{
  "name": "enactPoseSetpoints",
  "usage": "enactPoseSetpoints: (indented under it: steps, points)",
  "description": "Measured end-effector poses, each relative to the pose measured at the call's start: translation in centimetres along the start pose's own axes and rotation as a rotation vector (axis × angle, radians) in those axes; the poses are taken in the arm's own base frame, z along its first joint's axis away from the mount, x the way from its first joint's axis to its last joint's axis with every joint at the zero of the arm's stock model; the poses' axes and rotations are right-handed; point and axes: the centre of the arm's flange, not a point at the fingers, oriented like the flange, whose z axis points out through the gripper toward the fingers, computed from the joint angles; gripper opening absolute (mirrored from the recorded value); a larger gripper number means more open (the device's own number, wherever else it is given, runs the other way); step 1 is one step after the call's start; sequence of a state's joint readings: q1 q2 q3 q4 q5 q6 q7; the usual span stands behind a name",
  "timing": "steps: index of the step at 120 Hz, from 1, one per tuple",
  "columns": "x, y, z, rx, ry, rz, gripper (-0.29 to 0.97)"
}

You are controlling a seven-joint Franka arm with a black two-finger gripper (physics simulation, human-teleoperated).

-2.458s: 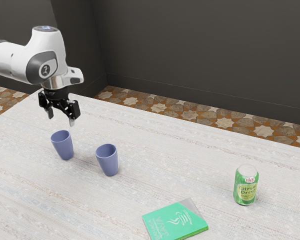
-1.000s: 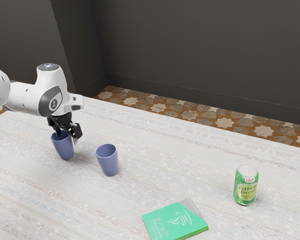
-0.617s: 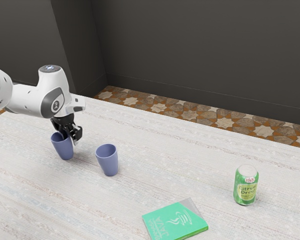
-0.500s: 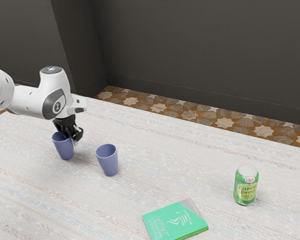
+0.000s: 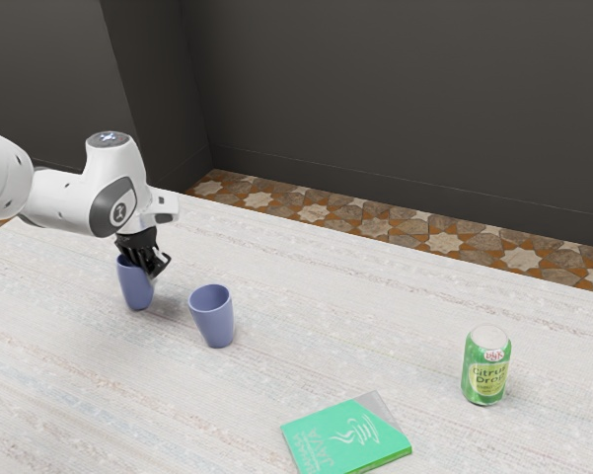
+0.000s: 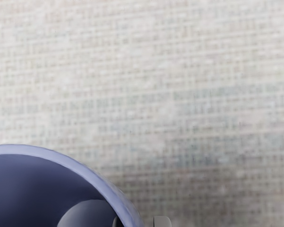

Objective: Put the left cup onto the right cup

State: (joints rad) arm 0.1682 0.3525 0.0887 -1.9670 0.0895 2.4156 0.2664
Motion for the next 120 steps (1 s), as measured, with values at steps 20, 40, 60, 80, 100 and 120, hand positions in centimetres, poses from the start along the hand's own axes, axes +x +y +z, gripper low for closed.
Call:
enactPoseSetpoints:
  steps: [20, 40, 60, 80, 100, 120]
  points:
    - [1.3, 1.2, -3.0, 0.004, 0.042, 0.021, -0.07]
    - [1.9, 3.5, -9.4, 0.006, 0.099, 0.050, -0.09]
    - [2.1, 7.0, -11.8, -0.010, 0.100, 0.079, -0.10]
    - [2.9, 12.3, -12.7, -0.038, 0.097, 0.122, -0.10]
    - [2.3, 14.8, -13.5, -0.048, 0.067, 0.102, -0.10]
    - [1.2, 16.9, -15.0, -0.049, 0.041, 0.070, -0.10]
